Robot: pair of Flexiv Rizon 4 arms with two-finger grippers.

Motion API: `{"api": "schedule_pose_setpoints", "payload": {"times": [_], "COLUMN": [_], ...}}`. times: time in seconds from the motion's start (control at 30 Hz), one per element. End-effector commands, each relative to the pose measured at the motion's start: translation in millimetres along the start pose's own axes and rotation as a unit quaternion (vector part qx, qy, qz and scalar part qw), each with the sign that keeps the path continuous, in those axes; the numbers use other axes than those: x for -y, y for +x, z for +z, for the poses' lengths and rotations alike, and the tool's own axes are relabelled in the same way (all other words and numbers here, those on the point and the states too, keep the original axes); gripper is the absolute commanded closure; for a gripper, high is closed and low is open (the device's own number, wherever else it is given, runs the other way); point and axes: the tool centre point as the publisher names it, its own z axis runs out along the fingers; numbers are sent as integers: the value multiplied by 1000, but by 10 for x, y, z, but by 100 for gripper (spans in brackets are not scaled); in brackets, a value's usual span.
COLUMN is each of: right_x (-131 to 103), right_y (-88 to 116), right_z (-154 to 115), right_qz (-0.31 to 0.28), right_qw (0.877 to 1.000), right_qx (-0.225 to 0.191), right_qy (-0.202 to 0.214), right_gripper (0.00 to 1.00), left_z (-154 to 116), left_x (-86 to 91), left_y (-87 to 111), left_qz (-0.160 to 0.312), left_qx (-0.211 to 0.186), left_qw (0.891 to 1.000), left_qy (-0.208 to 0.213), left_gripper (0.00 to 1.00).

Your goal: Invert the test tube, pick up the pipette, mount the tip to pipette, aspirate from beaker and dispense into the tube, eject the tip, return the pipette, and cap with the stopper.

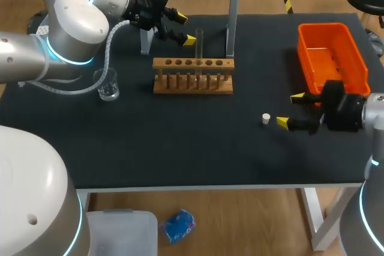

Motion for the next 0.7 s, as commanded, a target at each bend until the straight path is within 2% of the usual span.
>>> {"api": "schedule_pose_setpoints", "payload": {"times": [0.03, 0.13, 0.17, 0.27, 0.37, 0.5, 0.57, 0.63, 0.7], "right_x": [95, 152, 167, 213, 259, 311, 326, 336, 350], "right_y": [-26, -40, -48, -59, -52, -80, -81, -66, -87], "right_z": [166, 221, 240, 302, 357, 422, 450, 472, 502], "right_qz": [8, 14, 15, 21, 27, 35, 39, 40, 42], "right_qw": [1000, 1000, 1000, 1000, 999, 999, 999, 999, 998], "right_qx": [6, 10, 11, 13, 16, 15, 15, 15, 14], "right_qy": [5, 12, 14, 19, 25, 28, 30, 31, 32], "right_gripper": [0, 2, 9, 11, 20, 23, 35, 33, 51], "left_z": [-6, -6, -6, -6, -6, -6, -6, -6, -6], "left_x": [3, 3, 3, 3, 3, 3, 3, 3, 3], "left_y": [-9, -9, -9, -9, -9, -9, -9, -9, -9], "left_qz": [0, 0, 0, 0, 0, 0, 0, 0, 0], "left_qx": [-2, -2, -2, -2, -2, -2, -2, -2, -2], "left_qw": [1000, 1000, 1000, 1000, 1000, 1000, 1000, 1000, 1000], "left_qy": [-1, -1, -1, -1, -1, -1, -1, -1, -1], "left_gripper": [0, 0, 0, 0, 0, 0, 0, 0, 0]}}
